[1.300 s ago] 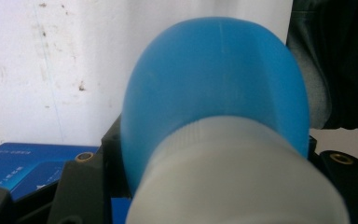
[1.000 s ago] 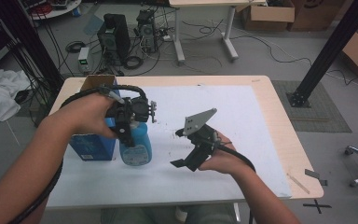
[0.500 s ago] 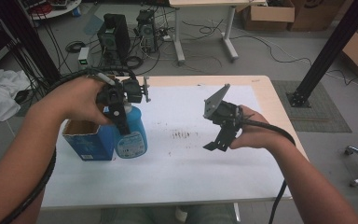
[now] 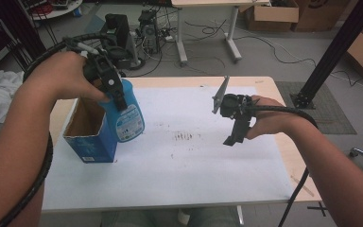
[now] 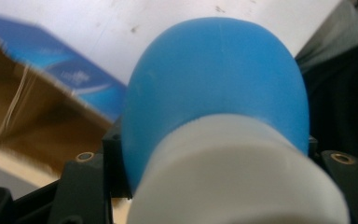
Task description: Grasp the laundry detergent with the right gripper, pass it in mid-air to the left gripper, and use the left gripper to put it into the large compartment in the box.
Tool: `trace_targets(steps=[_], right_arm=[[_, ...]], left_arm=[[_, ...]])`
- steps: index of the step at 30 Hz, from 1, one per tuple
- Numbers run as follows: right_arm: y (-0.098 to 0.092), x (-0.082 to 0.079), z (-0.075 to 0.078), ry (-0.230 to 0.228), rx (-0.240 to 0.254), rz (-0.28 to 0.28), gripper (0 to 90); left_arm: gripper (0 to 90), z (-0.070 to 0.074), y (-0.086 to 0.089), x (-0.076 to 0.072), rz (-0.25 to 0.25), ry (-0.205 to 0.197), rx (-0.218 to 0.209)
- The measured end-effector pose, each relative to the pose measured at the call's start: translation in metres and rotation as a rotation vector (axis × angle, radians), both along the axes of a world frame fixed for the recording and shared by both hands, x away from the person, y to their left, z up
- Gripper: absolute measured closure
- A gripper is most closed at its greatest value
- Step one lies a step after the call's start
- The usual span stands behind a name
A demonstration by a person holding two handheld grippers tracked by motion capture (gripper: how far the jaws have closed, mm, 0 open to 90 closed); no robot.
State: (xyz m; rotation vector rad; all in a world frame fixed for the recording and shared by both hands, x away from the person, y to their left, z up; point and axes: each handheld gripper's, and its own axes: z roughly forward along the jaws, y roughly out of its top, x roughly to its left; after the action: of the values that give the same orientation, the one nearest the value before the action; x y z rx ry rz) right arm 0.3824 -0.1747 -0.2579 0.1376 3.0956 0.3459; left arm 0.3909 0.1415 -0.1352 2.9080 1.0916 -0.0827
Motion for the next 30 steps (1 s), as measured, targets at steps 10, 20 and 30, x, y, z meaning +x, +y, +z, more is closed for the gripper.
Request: trace_targets(steps=[10, 20, 30], right_arm=[[0.005, 0.000, -0.012, 0.037, -0.097, 0.050, 0.0], [0.011, -0.003, -0.018, 0.045, -0.134, 0.081, 0.0], [0.012, -0.004, -0.020, 0.050, -0.143, 0.088, 0.0]], left_arm=[[38.8, 0.023, 0.037, 0.006, 0.388, 0.010, 0.065], [38.8, 0.031, 0.075, 0.012, 0.600, 0.048, 0.068], [38.8, 0.034, 0.099, 0.024, 0.808, 0.011, 0.035]])
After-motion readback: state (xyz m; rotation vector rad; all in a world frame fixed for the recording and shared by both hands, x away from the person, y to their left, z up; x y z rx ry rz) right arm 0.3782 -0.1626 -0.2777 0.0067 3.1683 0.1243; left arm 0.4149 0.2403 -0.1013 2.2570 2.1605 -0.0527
